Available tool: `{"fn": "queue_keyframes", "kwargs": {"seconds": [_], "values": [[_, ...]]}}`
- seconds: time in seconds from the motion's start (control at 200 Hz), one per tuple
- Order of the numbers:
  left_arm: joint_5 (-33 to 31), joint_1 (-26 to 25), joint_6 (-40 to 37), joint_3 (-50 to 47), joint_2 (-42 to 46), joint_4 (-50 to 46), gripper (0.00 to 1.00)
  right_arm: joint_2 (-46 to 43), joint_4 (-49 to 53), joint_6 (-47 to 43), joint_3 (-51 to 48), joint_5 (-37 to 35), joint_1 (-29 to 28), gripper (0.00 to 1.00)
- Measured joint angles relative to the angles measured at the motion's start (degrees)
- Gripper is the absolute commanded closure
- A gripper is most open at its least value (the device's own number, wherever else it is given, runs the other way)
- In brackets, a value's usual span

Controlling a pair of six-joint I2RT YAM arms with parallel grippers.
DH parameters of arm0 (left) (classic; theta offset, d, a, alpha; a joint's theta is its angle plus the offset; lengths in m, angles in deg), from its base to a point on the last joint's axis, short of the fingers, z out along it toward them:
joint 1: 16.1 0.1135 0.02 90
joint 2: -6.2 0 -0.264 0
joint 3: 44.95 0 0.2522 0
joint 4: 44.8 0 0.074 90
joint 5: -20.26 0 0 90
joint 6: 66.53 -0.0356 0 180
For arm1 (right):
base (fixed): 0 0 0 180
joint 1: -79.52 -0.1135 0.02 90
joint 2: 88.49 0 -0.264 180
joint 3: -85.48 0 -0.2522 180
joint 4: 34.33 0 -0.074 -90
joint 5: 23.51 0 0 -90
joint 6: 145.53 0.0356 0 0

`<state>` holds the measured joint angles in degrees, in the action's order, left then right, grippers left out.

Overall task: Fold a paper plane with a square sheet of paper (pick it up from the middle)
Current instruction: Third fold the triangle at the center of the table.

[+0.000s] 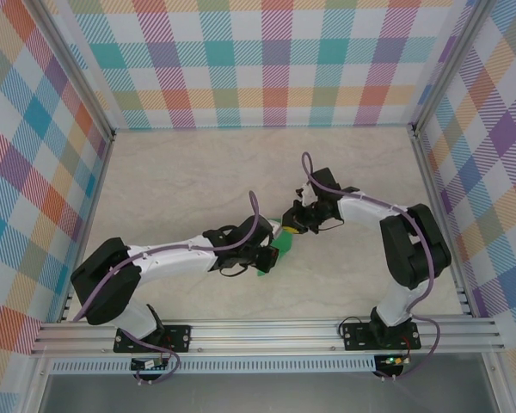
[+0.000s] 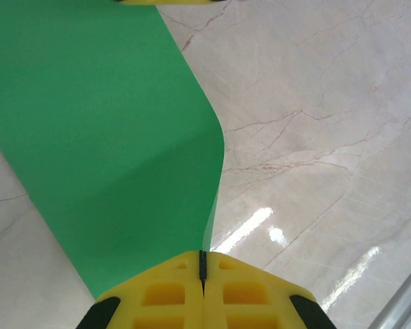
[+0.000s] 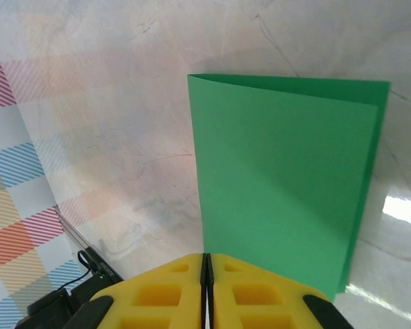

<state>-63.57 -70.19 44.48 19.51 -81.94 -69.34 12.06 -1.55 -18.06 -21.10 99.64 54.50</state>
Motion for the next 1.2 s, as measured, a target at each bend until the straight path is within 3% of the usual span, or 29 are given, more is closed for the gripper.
{"fn": "queue_keyframes", "kwargs": {"seconds": [0.515, 1.2], "values": [[9.05, 6.71, 0.42, -0.7, -2.91, 3.1, 0.99, 11.39, 8.22, -5.27, 7.54, -6.67, -1.31, 0.91], [10.91, 11.61, -2.86, -0.48, -8.09, 3.39, 0.99, 11.8, 10.62, -6.73, 9.42, -8.94, -2.12, 0.91]]}}
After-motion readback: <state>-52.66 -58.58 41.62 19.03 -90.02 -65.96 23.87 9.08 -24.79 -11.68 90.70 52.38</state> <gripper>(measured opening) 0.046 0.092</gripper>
